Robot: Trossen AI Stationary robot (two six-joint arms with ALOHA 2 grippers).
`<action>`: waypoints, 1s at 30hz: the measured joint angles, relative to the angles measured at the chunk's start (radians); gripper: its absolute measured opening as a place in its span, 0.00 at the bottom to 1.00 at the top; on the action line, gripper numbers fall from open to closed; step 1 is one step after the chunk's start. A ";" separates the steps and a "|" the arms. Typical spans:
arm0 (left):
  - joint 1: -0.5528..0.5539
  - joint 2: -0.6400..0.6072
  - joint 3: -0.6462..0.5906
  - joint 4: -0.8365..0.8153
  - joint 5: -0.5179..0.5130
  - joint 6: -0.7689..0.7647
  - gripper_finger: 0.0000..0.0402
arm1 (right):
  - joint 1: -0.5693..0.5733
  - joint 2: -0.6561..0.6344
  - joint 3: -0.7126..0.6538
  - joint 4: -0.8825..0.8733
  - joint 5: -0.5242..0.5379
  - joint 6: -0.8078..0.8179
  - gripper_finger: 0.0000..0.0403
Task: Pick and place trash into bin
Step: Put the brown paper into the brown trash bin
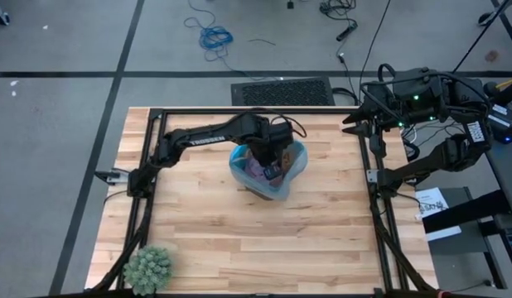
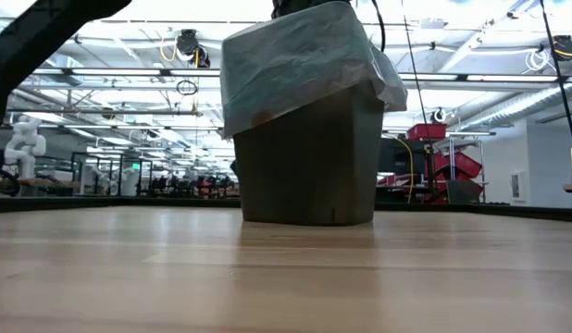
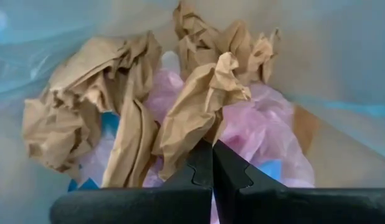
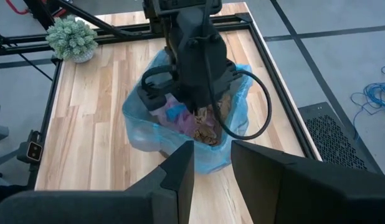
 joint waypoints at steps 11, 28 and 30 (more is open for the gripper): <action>-0.010 -0.033 -0.003 0.019 0.024 0.012 0.21 | 0.000 0.000 0.000 0.000 0.000 0.006 0.27; -0.009 -0.050 -0.003 0.023 0.279 -0.066 0.51 | 0.000 0.000 0.000 0.000 0.000 0.003 0.44; -0.009 -0.055 -0.003 0.034 0.321 -0.071 0.51 | 0.000 0.000 0.000 0.000 0.000 0.000 0.44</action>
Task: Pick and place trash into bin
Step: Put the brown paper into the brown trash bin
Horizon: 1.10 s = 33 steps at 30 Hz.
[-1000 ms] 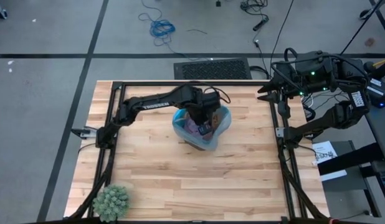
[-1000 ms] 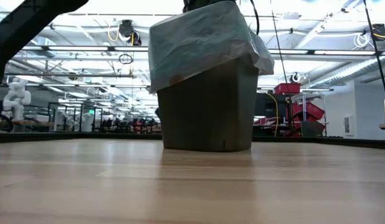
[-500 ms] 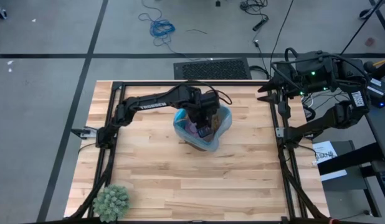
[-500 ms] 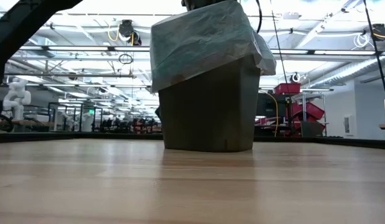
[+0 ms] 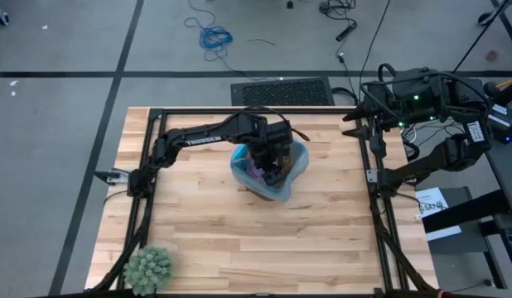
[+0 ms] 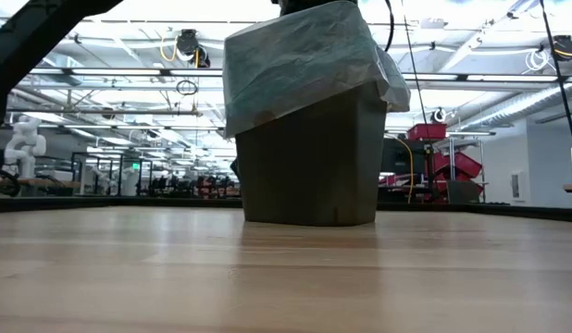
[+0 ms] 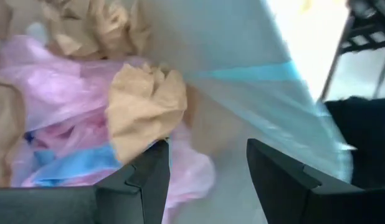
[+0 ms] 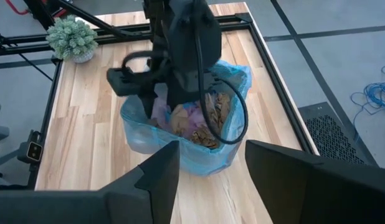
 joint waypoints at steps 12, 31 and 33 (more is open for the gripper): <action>0.008 -0.107 0.002 0.082 -0.035 -0.047 0.31 | 0.000 0.000 0.000 0.001 0.000 0.000 0.44; 0.027 -0.090 -0.002 -0.142 -0.499 -0.032 0.00 | 0.000 0.000 0.000 0.002 0.000 -0.010 0.44; 0.029 -0.065 -0.002 -0.155 -0.500 -0.019 0.00 | 0.000 0.000 0.000 0.001 0.000 -0.011 0.44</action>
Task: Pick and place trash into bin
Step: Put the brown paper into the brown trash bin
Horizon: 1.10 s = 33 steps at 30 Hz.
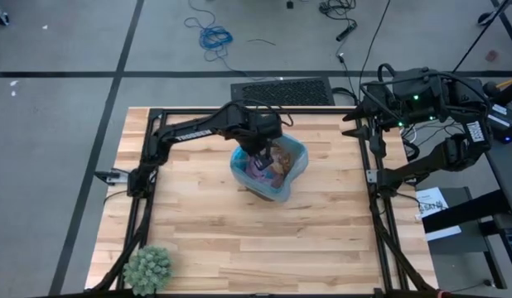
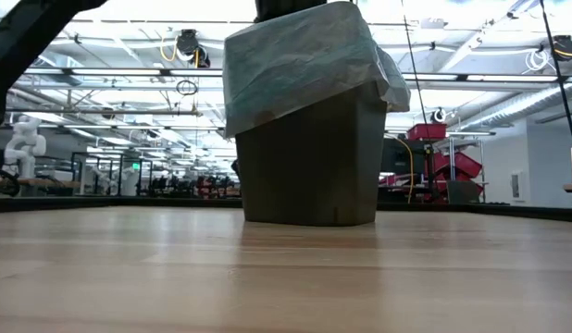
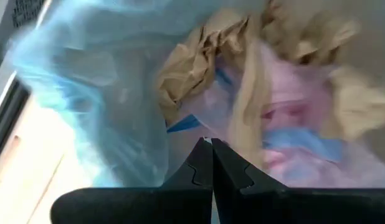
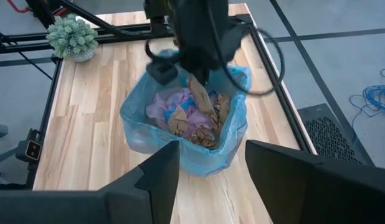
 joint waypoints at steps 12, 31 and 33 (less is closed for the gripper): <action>-0.018 0.092 -0.002 0.020 0.004 0.000 0.00 | 0.000 0.000 0.000 -0.002 0.000 0.001 0.44; -0.031 0.149 0.006 0.115 0.012 -0.017 0.00 | 0.000 0.000 0.000 -0.002 0.000 -0.008 0.44; -0.031 0.128 0.002 0.134 0.032 -0.031 0.00 | 0.000 0.000 0.000 -0.002 0.000 -0.008 0.44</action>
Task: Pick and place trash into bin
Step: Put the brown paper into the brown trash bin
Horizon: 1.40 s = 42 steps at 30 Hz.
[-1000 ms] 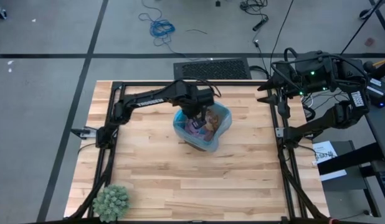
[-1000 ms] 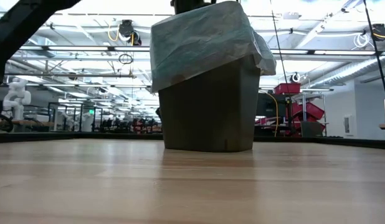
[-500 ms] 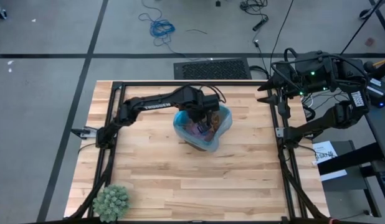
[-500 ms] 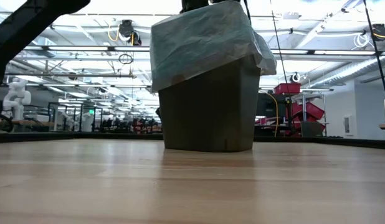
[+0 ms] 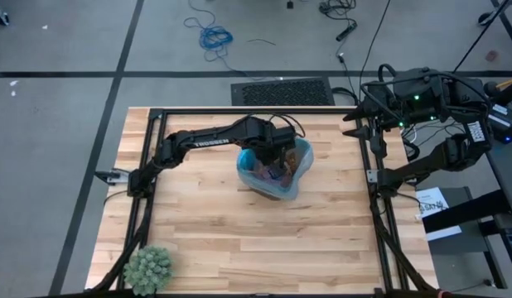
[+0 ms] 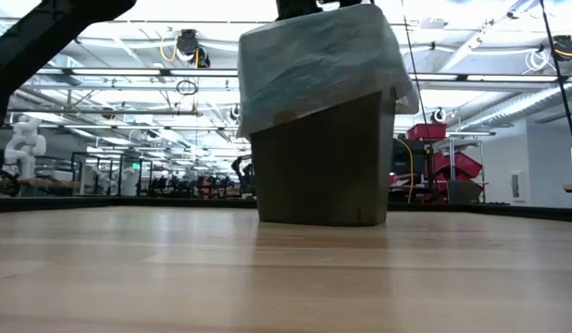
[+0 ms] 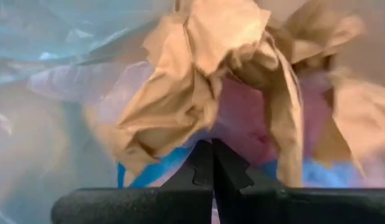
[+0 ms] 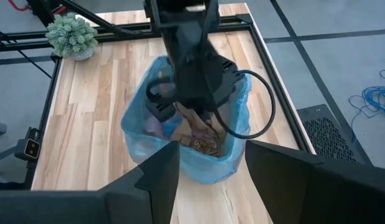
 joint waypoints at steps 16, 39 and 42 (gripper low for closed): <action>0.000 -0.204 0.001 0.098 -0.012 -0.075 0.00 | 0.000 0.000 0.000 0.010 0.000 -0.004 0.44; -0.020 -0.188 -0.036 0.059 -0.034 -0.072 0.00 | 0.000 -0.017 0.000 0.009 0.000 0.000 0.32; -0.024 -0.169 -0.079 0.050 -0.029 -0.076 0.00 | 0.000 -0.021 0.000 0.009 0.000 0.000 0.30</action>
